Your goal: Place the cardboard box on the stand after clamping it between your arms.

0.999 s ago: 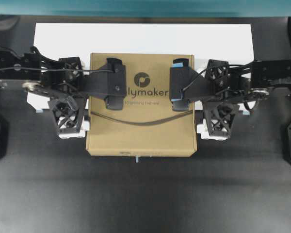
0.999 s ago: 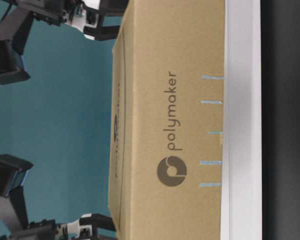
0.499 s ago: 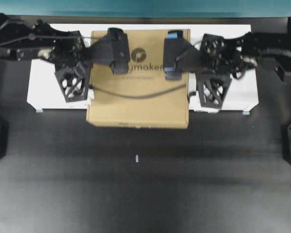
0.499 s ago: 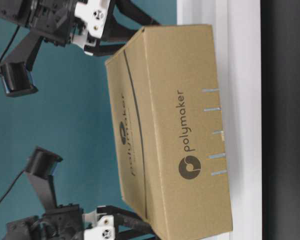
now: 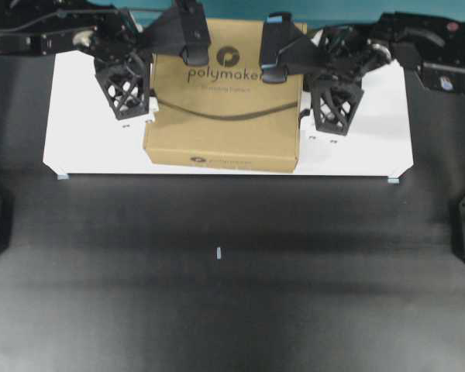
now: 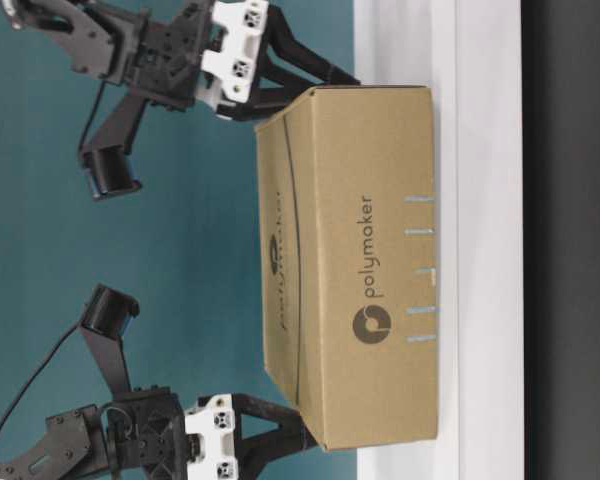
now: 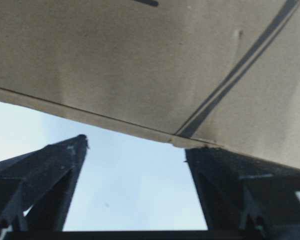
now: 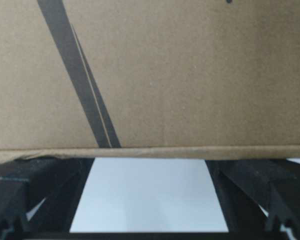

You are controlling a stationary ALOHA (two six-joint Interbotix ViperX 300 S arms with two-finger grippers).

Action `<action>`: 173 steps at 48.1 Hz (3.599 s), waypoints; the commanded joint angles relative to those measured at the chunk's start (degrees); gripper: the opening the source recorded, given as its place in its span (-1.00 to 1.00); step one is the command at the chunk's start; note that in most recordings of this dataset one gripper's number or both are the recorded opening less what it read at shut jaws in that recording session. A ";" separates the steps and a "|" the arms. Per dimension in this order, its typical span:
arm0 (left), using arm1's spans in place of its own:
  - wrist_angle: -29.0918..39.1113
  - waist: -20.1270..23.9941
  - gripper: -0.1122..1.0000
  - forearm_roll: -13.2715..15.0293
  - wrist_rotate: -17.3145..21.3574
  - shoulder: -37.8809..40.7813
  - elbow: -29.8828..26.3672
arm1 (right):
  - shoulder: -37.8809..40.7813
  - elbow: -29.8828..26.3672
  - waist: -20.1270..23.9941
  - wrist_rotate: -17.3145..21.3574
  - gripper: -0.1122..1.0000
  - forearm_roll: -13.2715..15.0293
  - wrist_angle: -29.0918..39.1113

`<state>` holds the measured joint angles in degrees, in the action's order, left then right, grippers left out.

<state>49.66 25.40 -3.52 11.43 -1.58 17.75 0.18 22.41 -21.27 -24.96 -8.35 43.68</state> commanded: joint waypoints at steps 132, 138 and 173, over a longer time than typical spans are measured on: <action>-27.86 -23.12 0.55 0.88 -12.74 -63.98 38.58 | -68.29 41.66 20.92 17.58 0.68 -2.20 -34.89; -28.48 -23.12 0.55 0.88 -12.74 -63.98 38.67 | -69.08 42.19 20.92 17.58 0.68 -2.20 -35.42; -29.27 -23.20 0.55 0.88 -12.83 -67.24 39.20 | -69.08 43.33 20.92 17.58 0.68 -2.20 -38.32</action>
<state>20.92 2.37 -2.55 -1.32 -69.08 57.22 -69.17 65.57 -0.79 -7.91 -10.46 6.24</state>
